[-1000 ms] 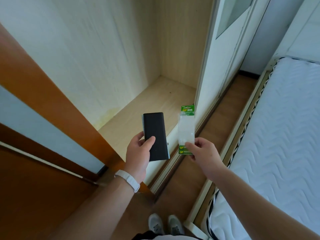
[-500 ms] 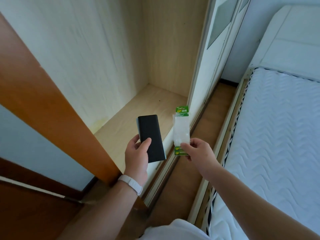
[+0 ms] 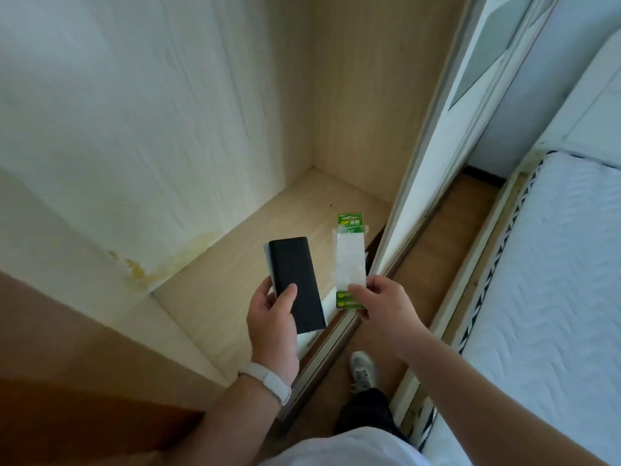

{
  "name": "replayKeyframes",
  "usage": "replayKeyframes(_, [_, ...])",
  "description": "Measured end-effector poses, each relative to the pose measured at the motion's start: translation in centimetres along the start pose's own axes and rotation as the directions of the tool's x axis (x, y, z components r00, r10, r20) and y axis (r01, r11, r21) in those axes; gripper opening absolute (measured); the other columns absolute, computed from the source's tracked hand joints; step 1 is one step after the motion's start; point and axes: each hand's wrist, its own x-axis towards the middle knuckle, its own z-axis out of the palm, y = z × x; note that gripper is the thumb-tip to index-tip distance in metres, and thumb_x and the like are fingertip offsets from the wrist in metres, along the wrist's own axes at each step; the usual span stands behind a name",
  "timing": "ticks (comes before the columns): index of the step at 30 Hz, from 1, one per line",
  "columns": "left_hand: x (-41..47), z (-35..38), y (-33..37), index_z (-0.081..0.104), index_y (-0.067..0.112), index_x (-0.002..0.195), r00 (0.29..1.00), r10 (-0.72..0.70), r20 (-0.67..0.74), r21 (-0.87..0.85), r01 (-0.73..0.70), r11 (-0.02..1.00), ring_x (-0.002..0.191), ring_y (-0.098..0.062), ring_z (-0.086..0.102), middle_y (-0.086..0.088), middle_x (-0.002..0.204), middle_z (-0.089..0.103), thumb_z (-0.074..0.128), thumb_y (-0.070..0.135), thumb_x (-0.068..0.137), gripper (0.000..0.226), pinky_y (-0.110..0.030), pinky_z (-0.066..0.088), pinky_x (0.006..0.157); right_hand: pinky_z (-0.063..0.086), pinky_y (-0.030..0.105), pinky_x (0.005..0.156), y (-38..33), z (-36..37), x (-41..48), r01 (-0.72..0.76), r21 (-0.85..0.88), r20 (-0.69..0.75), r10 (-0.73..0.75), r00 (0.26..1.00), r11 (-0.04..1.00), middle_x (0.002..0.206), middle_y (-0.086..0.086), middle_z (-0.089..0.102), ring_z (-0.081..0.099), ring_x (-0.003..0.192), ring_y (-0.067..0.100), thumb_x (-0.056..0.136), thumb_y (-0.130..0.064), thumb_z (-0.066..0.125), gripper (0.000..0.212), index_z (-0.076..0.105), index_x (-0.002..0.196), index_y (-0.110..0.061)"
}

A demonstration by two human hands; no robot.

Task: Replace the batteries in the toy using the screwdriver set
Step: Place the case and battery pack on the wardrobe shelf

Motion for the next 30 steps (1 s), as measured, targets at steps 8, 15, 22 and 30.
replayKeyframes(8, [8.0, 7.2, -1.7, 0.062, 0.021, 0.129, 0.977, -0.060, -0.203, -0.010, 0.059, 0.998, 0.098, -0.025, 0.070, -0.004, 0.108, 0.073, 0.064, 0.013, 0.094, 0.036, -0.042, 0.058, 0.081, 0.048, 0.023, 0.056, -1.7, -2.3, 15.4, 0.009, -0.150, 0.266, 0.032, 0.963, 0.989, 0.077, 0.004, 0.067, 0.059, 0.063, 0.014, 0.093, -0.030, 0.065, 0.015, 0.066, 0.088, -0.016])
replayKeyframes(15, [13.6, 13.1, -1.1, 0.058, 0.017, 0.134, 0.909, -0.074, -0.411, -0.071, 0.049, 0.996, 0.097, -0.025, 0.072, -0.009, 0.113, 0.072, 0.065, 0.011, 0.094, 0.041, -0.041, 0.059, 0.079, 0.048, 0.028, 0.061, -4.9, -4.3, 26.6, 0.063, -0.281, 0.476, 0.082, 0.876, 0.958, 0.090, 0.019, 0.070, 0.061, 0.063, 0.013, 0.090, -0.030, 0.067, 0.026, 0.067, 0.095, -0.005])
replayKeyframes(22, [16.7, 13.9, -2.1, 0.055, 0.014, 0.138, 0.834, -0.114, -0.540, -0.156, 0.034, 0.987, 0.098, -0.027, 0.071, -0.012, 0.115, 0.071, 0.066, 0.011, 0.094, 0.045, -0.040, 0.059, 0.077, 0.048, 0.035, 0.065, -5.9, -3.5, 32.1, 0.118, -0.333, 0.578, 0.104, 0.809, 0.935, 0.073, 0.005, 0.063, 0.061, 0.062, 0.014, 0.088, -0.031, 0.068, 0.023, 0.066, 0.084, -0.008])
replayKeyframes(30, [20.6, 13.2, -6.7, 0.053, 0.016, 0.138, 0.770, -0.172, -0.614, -0.190, 0.068, 0.980, 0.096, -0.022, 0.069, -0.005, 0.110, 0.070, 0.065, 0.014, 0.095, 0.045, -0.039, 0.056, 0.080, 0.050, 0.033, 0.064, -3.2, -3.3, 36.2, 0.107, -0.375, 0.589, 0.148, 0.794, 0.921, 0.077, 0.005, 0.065, 0.062, 0.064, 0.015, 0.089, -0.028, 0.068, 0.020, 0.066, 0.082, -0.009])
